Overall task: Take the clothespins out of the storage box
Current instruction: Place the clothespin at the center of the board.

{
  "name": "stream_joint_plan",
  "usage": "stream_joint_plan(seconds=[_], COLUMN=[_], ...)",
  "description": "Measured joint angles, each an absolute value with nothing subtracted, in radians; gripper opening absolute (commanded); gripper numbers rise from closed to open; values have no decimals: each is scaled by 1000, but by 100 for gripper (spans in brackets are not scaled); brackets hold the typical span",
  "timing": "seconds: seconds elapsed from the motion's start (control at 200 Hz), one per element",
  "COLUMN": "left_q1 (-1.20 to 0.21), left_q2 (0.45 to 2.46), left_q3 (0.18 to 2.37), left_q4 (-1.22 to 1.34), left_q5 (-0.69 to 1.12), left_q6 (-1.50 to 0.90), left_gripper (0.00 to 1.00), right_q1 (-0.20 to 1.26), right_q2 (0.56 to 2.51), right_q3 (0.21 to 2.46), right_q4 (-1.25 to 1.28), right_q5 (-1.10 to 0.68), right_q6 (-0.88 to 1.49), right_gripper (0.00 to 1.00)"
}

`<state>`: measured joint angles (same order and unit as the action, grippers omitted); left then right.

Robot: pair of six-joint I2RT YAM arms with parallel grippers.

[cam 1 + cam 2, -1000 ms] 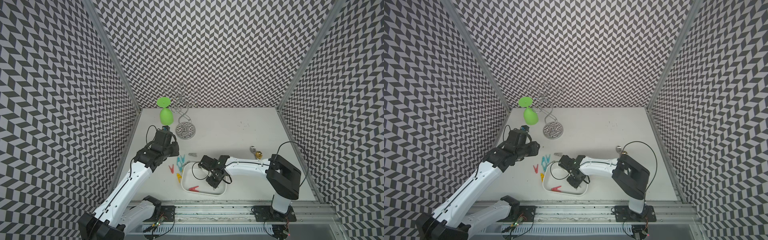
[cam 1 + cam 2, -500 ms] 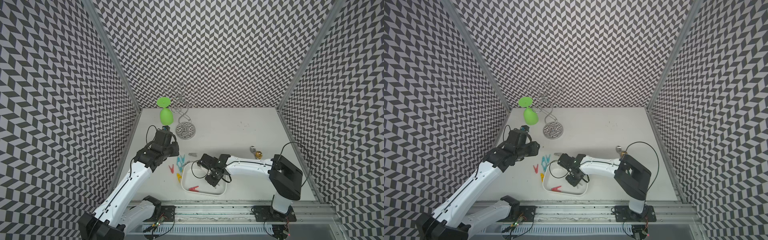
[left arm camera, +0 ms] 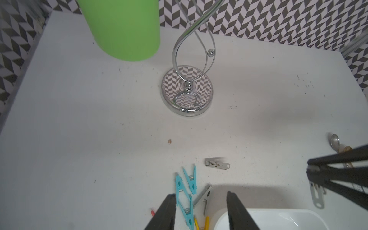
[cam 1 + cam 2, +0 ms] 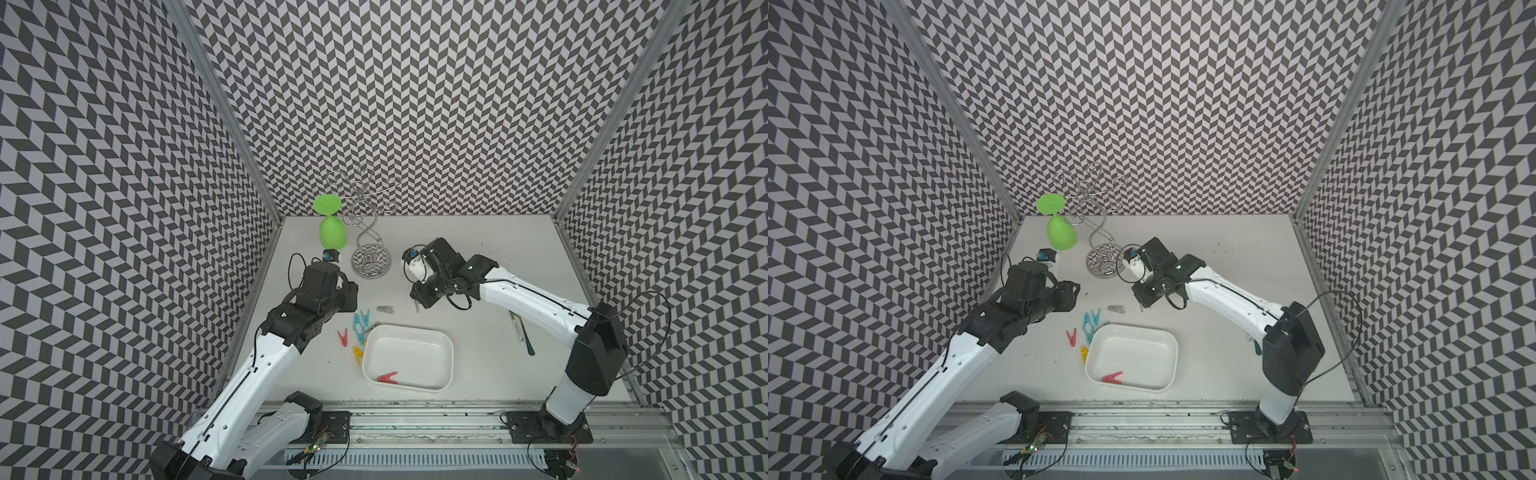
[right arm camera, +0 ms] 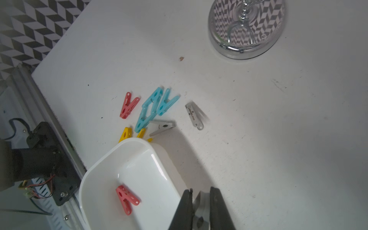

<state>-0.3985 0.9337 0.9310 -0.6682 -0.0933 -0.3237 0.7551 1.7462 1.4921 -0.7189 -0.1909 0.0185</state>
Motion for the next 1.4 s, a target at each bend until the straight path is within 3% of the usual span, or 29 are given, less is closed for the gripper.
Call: stream_joint_plan(seconds=[0.31,0.676,0.981,1.237,1.397], left_q1=[-398,-398,-398,-409,-509], left_q2=[854,739,766,951,984], left_q3=[857,781,777,822,866], left_q4=[-575,-505,-469,-527,-582], left_q5=[-38,-5,15,119,133], left_q6=[-216,-169,-129,-12,7], left_gripper=[67,70,69,64,65], right_q1=[706,698,635,615,615], right_q2=[1967,2020,1989,1893,1832], right_q3=[1497,1492,1407,1353,1310], right_q4=[-646,-573,-532,-534,-530], right_q5=[-290,-292,-322,-334,-326], right_q6=[30,72,56,15,16], right_gripper=[20,31,38,40,44])
